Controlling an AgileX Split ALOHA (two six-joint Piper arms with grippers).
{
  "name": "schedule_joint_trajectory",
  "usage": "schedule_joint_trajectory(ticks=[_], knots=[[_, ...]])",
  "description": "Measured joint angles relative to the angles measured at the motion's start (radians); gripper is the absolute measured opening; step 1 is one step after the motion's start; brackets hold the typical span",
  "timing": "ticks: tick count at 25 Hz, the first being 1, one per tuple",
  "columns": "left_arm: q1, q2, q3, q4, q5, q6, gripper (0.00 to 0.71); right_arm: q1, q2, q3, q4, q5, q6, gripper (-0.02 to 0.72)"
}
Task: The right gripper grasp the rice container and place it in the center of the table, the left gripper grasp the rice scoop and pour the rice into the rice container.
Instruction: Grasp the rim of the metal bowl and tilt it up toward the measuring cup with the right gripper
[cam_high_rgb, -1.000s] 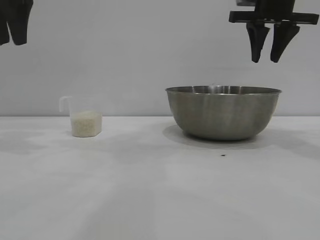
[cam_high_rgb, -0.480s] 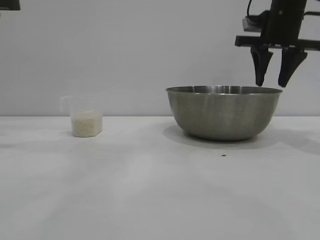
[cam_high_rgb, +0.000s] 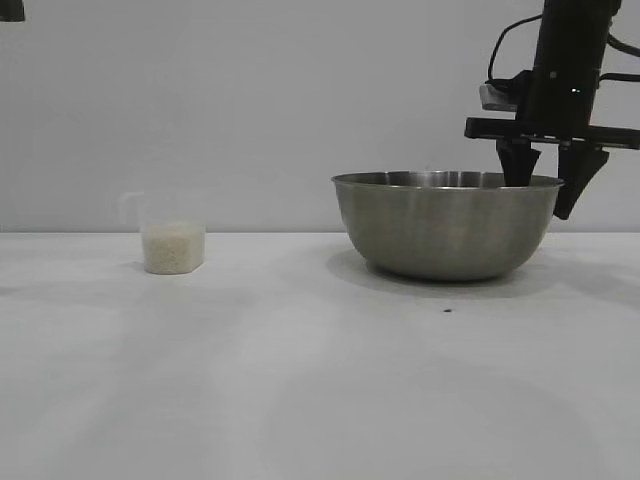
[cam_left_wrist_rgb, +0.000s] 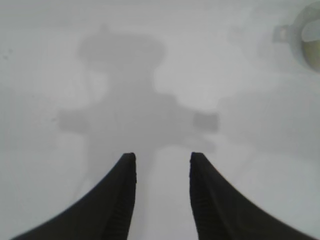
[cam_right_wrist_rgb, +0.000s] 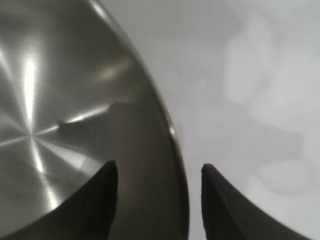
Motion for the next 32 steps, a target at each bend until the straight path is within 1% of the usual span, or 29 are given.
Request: schedule_joint_trajectory(ticks=[6, 10, 11, 12, 13, 24, 32], knots=[[0.0, 0.0, 0.0, 0.0, -0.003, 0.0, 0.272, 0.0, 0.002, 0.0, 0.003, -0.002, 0.0, 0.312], [0.0, 0.0, 0.0, 0.0, -0.003, 0.0, 0.272, 0.0, 0.002, 0.0, 0.012, -0.002, -0.008, 0.104], [0.0, 0.0, 0.0, 0.0, -0.003, 0.0, 0.272, 0.0, 0.002, 0.0, 0.016, -0.002, -0.012, 0.061], [0.0, 0.0, 0.0, 0.0, -0.003, 0.0, 0.272, 0.0, 0.002, 0.0, 0.02, -0.002, -0.015, 0.039], [0.0, 0.0, 0.0, 0.0, -0.003, 0.0, 0.272, 0.0, 0.002, 0.0, 0.03, -0.002, -0.015, 0.0], [0.0, 0.0, 0.0, 0.0, -0.003, 0.0, 0.272, 0.0, 0.002, 0.0, 0.058, -0.004, -0.023, 0.0], [0.0, 0.0, 0.0, 0.0, -0.001, 0.0, 0.272, 0.0, -0.017, 0.001, 0.116, -0.004, -0.045, 0.0]])
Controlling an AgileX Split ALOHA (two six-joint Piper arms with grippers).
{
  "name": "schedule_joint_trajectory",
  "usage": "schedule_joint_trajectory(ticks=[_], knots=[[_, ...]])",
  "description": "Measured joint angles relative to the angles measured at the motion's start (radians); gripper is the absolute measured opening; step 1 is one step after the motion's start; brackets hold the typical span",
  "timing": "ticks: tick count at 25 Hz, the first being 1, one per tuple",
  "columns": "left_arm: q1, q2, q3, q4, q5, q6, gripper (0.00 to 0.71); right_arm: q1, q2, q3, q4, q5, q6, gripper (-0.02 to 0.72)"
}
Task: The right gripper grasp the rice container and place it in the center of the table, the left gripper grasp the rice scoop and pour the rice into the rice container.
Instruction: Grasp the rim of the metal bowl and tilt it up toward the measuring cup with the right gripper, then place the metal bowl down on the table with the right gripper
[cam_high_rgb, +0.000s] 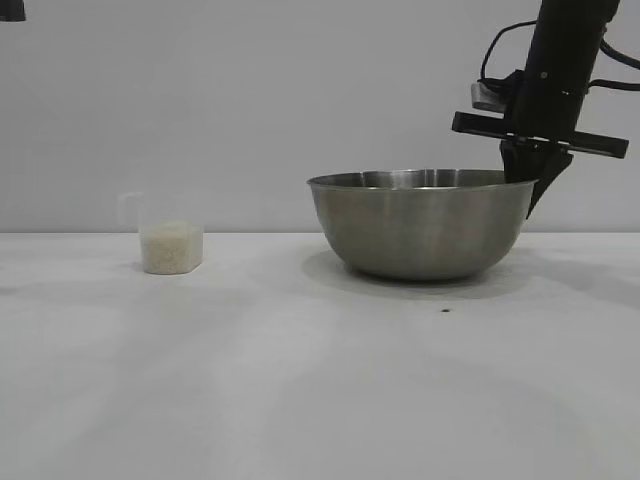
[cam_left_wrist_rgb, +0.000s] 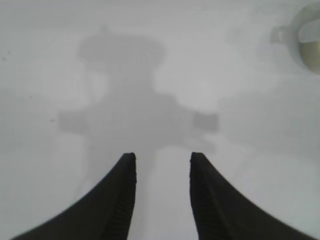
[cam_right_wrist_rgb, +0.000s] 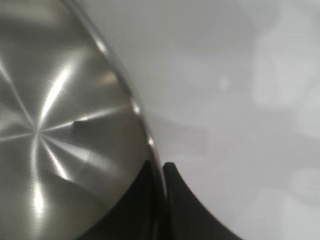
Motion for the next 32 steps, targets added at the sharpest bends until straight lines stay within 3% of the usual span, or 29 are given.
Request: schedule_joint_trajectory(ticks=[12, 24, 32], knots=[[0.0, 0.0, 0.0, 0.0, 0.004, 0.0, 0.272, 0.002, -0.066, 0.007, 0.1, 0.007, -0.007, 0.0], [0.0, 0.0, 0.0, 0.0, 0.004, 0.0, 0.272, 0.069, -0.076, 0.01, 0.109, 0.007, -0.007, 0.0], [0.0, 0.0, 0.0, -0.001, 0.004, 0.0, 0.272, 0.069, -0.086, 0.181, 0.123, 0.001, -0.032, 0.0]])
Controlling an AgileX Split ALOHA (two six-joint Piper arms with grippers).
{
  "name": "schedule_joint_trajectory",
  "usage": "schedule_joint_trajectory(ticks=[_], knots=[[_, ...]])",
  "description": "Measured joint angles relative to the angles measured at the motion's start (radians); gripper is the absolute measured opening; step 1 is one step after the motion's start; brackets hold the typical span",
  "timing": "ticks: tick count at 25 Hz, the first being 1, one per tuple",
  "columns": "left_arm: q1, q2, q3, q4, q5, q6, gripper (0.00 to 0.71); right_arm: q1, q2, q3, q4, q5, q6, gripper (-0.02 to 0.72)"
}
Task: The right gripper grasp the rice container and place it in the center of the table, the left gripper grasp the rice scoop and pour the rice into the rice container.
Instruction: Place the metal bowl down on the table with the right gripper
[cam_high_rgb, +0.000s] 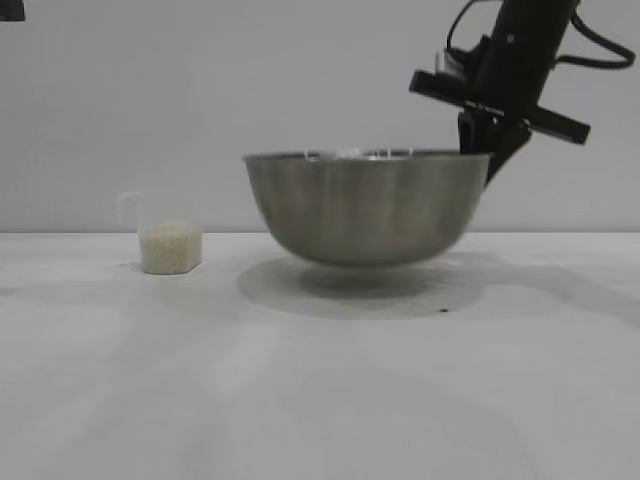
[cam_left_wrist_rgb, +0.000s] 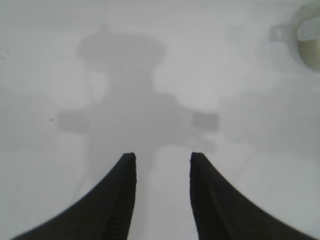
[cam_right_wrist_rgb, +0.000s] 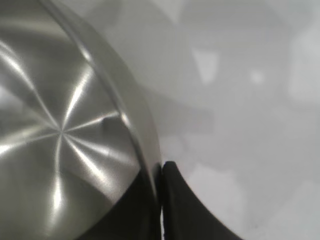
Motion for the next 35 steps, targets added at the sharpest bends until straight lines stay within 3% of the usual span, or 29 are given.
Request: schedule_joint_trajectory(ticks=[10, 19, 35], knots=[[0.0, 0.0, 0.0, 0.0, -0.005, 0.0, 0.272, 0.009, -0.002, 0.011, 0.008, -0.01, -0.027, 0.0], [0.0, 0.0, 0.0, 0.0, -0.007, 0.0, 0.272, 0.028, 0.008, 0.011, 0.046, -0.087, -0.028, 0.0], [0.0, 0.0, 0.0, 0.0, -0.007, 0.0, 0.272, 0.028, 0.034, 0.011, 0.068, -0.096, -0.026, 0.0]])
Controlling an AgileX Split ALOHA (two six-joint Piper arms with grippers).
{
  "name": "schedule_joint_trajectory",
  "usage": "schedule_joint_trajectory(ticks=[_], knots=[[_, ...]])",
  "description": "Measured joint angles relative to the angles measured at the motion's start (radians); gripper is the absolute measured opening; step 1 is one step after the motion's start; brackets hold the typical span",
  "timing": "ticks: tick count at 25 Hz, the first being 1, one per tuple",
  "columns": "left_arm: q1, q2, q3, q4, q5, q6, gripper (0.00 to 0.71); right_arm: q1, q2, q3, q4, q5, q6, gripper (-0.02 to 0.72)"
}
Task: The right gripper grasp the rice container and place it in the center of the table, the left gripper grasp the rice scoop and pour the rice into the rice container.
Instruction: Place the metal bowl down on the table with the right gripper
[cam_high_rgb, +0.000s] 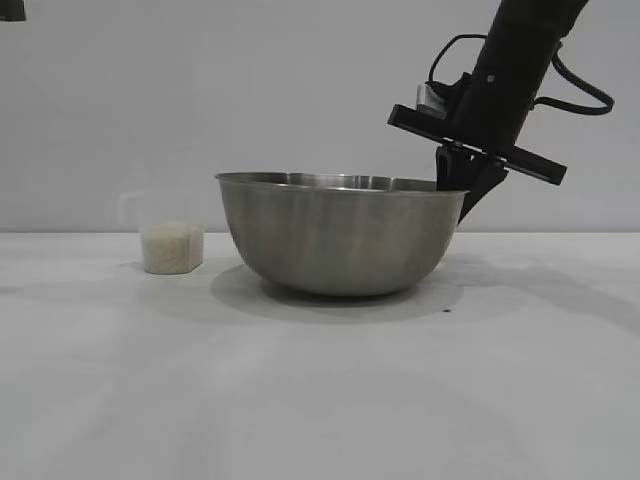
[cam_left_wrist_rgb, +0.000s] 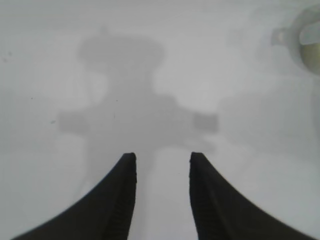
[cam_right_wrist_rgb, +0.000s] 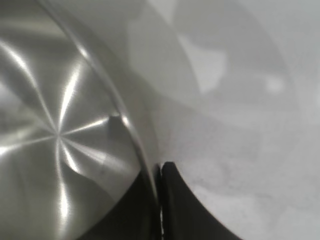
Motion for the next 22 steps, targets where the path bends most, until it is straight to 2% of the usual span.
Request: schedule_joint_trajectory(ticks=[8, 9, 10, 14, 16, 22], knots=[[0.0, 0.0, 0.0, 0.0, 0.0, 0.0, 0.272, 0.001, 0.0, 0.0, -0.001, 0.0, 0.014, 0.0], [0.0, 0.0, 0.0, 0.0, 0.0, 0.0, 0.272, 0.001, 0.0, 0.0, 0.001, 0.0, 0.014, 0.052], [0.0, 0.0, 0.0, -0.002, 0.0, 0.0, 0.272, 0.001, 0.0, 0.0, 0.002, 0.0, 0.016, 0.052], [0.0, 0.0, 0.0, -0.004, 0.0, 0.0, 0.272, 0.001, 0.001, 0.0, 0.005, 0.0, 0.018, 0.225], [0.0, 0.0, 0.0, -0.009, 0.0, 0.0, 0.272, 0.001, 0.001, 0.0, 0.007, -0.001, 0.022, 0.283], [0.0, 0.0, 0.0, -0.026, 0.0, 0.0, 0.272, 0.003, -0.017, 0.0, 0.011, -0.023, 0.024, 0.272]])
